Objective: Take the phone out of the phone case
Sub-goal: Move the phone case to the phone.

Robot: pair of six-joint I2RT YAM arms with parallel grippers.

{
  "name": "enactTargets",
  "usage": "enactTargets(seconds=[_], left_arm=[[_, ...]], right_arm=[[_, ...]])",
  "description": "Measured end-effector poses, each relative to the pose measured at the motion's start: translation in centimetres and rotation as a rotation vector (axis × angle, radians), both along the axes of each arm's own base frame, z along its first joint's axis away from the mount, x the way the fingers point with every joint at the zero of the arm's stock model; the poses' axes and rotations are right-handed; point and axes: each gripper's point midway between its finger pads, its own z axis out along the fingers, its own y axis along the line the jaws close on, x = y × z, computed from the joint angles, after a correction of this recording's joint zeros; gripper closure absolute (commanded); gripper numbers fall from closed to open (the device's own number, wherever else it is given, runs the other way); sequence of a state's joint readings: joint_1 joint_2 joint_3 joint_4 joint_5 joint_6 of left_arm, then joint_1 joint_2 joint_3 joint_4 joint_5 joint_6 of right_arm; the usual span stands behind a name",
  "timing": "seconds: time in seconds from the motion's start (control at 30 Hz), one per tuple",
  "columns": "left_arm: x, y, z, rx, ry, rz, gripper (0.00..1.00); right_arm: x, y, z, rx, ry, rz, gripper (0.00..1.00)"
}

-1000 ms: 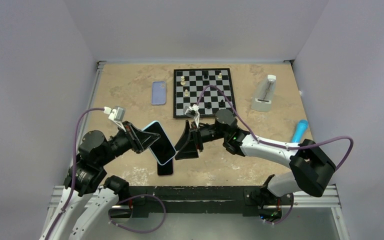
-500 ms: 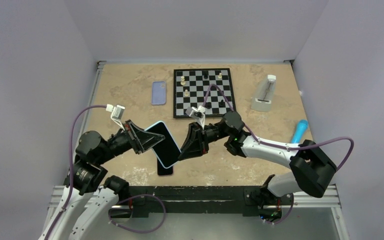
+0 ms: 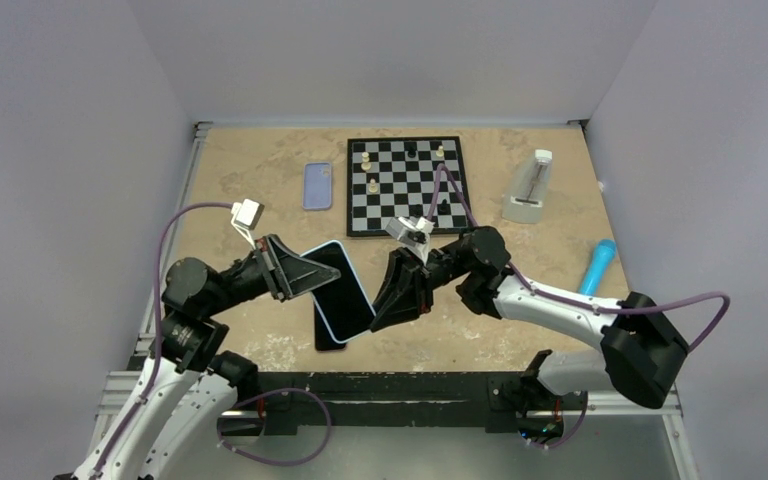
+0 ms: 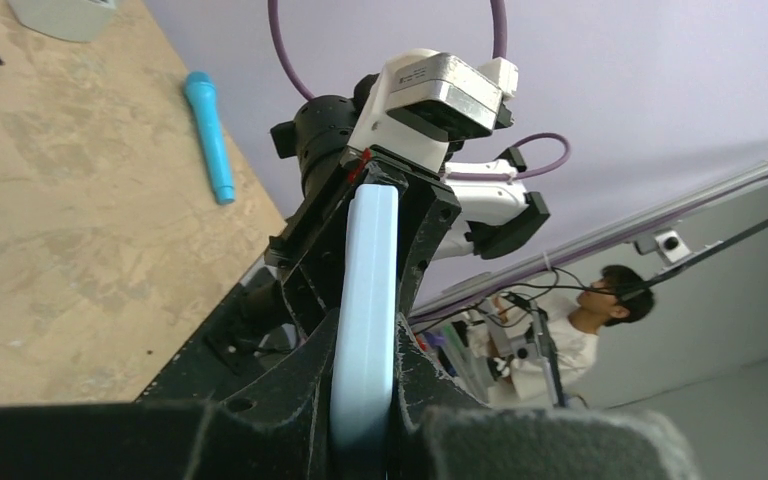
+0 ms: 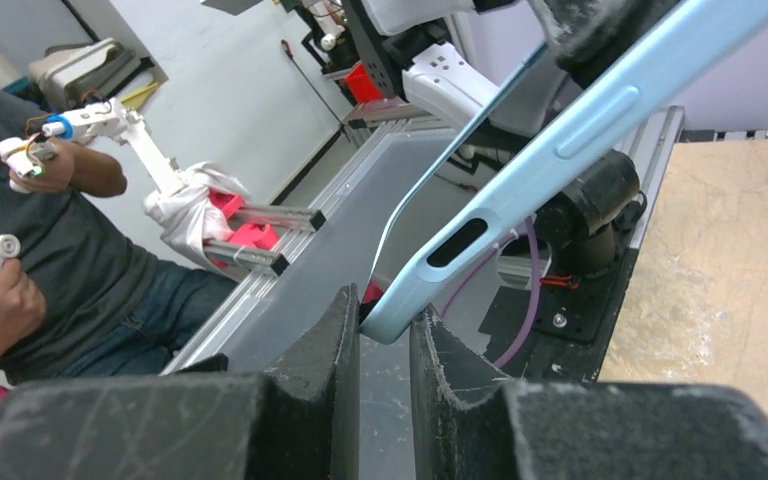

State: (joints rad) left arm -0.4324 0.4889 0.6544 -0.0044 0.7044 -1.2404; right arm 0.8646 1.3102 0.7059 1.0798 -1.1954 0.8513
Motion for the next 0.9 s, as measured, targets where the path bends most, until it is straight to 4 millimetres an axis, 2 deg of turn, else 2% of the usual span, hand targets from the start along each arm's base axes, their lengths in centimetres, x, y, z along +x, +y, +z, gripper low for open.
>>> enactTargets(seconds=[0.17, 0.43, 0.9], left_arm=[[-0.4, -0.3, 0.7, -0.084, 0.037, -0.052, 1.00], [-0.5, 0.0, 3.4, -0.183, 0.015, -0.053, 1.00], [1.0, 1.1, 5.2, -0.281, 0.035, 0.045, 1.00]], right_arm=[[-0.8, -0.1, 1.1, 0.025, -0.060, 0.022, 1.00], [-1.0, 0.6, 3.7, 0.084, -0.179, 0.050, 1.00], [0.6, 2.6, 5.3, 0.101, -0.268, -0.093, 1.00]])
